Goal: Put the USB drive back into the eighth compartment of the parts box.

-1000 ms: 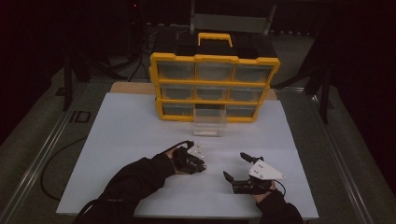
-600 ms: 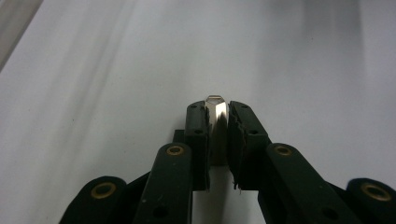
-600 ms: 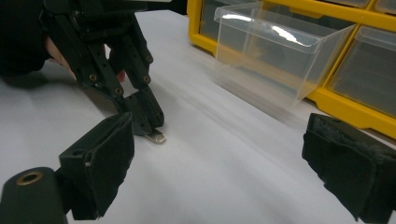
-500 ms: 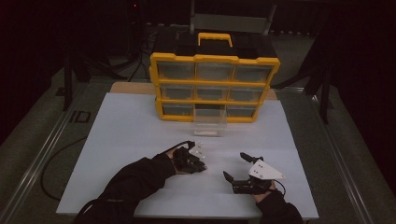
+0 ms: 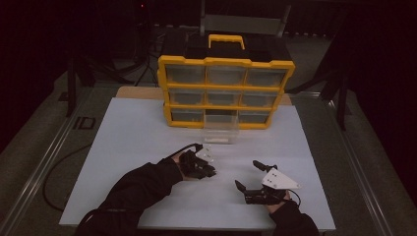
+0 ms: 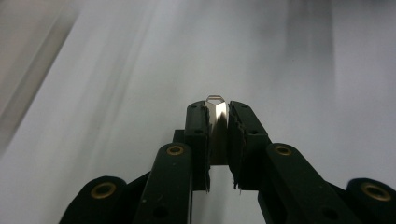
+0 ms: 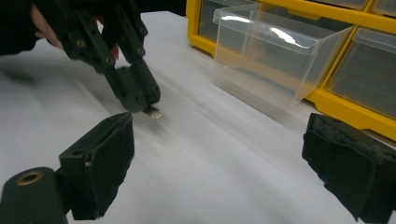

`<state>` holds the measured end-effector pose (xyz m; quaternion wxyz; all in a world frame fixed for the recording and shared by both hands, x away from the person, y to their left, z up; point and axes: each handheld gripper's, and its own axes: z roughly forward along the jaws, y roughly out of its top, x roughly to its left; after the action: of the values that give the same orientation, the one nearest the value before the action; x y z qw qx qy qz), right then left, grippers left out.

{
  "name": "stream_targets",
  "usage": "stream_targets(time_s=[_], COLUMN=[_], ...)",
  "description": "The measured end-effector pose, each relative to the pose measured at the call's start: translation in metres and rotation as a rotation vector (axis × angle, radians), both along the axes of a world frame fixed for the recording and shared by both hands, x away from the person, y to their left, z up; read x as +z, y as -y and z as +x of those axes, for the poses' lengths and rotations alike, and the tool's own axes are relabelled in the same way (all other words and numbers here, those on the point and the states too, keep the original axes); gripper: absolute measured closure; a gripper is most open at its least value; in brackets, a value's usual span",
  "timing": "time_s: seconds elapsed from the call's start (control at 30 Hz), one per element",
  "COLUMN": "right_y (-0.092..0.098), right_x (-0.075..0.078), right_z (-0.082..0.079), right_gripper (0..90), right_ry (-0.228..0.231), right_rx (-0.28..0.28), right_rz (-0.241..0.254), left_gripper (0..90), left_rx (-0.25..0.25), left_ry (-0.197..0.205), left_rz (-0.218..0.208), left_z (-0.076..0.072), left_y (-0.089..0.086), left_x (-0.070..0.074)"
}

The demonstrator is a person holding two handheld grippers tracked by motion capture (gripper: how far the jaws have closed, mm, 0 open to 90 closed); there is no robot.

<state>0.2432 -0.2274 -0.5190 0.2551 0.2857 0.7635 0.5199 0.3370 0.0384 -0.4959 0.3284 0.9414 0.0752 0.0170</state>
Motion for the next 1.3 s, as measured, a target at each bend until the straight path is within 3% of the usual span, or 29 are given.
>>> stream_targets(time_s=[1.3], right_y=[0.0], right_x=[0.0], right_z=[0.001], right_gripper=[9.4], right_ry=[0.003], right_rx=[0.001], right_rz=[0.0], left_gripper=[79.8], left_rx=[-0.016], left_ry=[0.009], left_rz=[-0.032], left_z=[0.016], left_y=[0.001], left_x=[0.051])
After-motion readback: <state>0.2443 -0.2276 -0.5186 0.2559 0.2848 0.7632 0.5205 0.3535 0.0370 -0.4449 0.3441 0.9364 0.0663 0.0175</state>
